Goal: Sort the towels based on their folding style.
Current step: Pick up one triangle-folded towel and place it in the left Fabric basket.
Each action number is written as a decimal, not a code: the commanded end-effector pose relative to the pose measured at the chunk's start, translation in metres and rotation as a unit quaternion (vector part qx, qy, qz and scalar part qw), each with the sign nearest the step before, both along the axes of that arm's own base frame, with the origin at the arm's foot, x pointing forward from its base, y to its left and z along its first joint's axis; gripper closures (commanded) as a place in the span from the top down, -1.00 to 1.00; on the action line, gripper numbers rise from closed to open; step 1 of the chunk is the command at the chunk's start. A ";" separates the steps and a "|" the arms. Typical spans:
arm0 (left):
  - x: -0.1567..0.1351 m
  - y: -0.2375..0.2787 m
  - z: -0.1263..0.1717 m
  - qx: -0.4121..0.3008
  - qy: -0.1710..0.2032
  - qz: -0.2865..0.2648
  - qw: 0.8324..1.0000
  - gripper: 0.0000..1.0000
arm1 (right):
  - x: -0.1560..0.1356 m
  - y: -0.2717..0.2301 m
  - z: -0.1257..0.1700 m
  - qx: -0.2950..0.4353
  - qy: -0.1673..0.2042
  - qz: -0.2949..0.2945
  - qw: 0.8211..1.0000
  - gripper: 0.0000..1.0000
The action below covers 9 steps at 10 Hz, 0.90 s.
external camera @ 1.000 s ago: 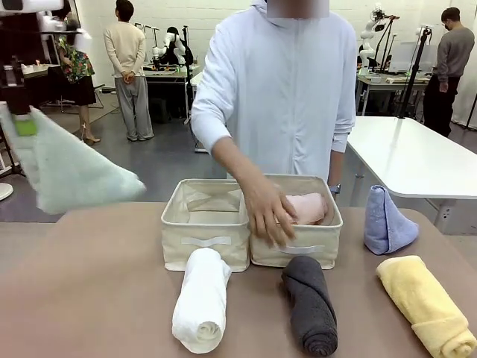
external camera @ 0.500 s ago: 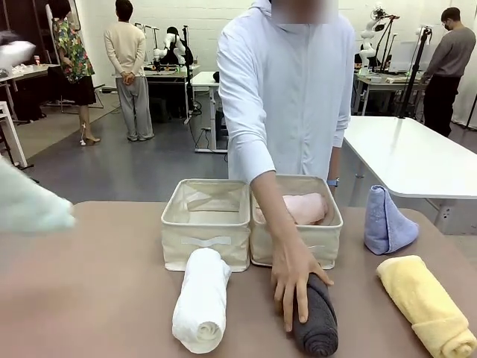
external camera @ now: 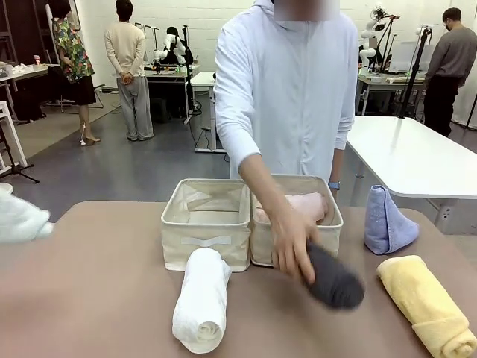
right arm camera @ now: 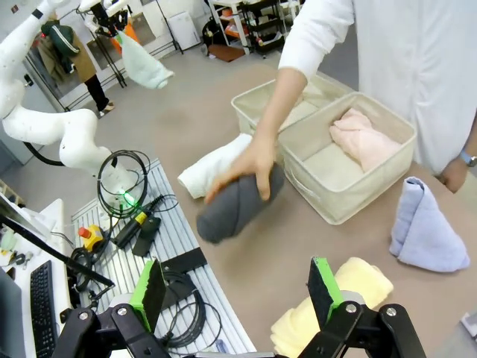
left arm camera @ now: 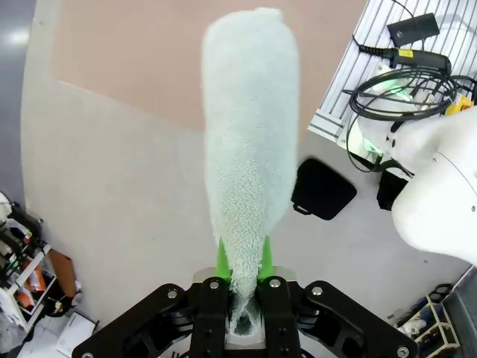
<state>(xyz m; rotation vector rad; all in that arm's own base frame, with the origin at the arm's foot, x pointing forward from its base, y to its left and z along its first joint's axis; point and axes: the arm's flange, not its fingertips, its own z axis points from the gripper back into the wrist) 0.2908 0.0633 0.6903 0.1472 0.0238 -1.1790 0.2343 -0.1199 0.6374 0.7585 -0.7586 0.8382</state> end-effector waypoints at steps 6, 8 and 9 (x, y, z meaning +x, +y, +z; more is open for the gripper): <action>0.095 -0.211 0.039 -0.002 -0.074 -0.119 0.990 -0.73 | 0.001 0.001 0.002 0.011 -0.002 0.004 1.000 1.00; 0.129 -0.273 0.030 0.021 -0.083 -0.134 0.987 -0.73 | 0.001 0.001 0.002 0.011 -0.002 0.004 1.000 1.00; 0.148 -0.296 0.022 0.018 -0.078 -0.147 0.986 -0.73 | 0.001 0.001 0.002 0.011 -0.002 0.004 1.000 1.00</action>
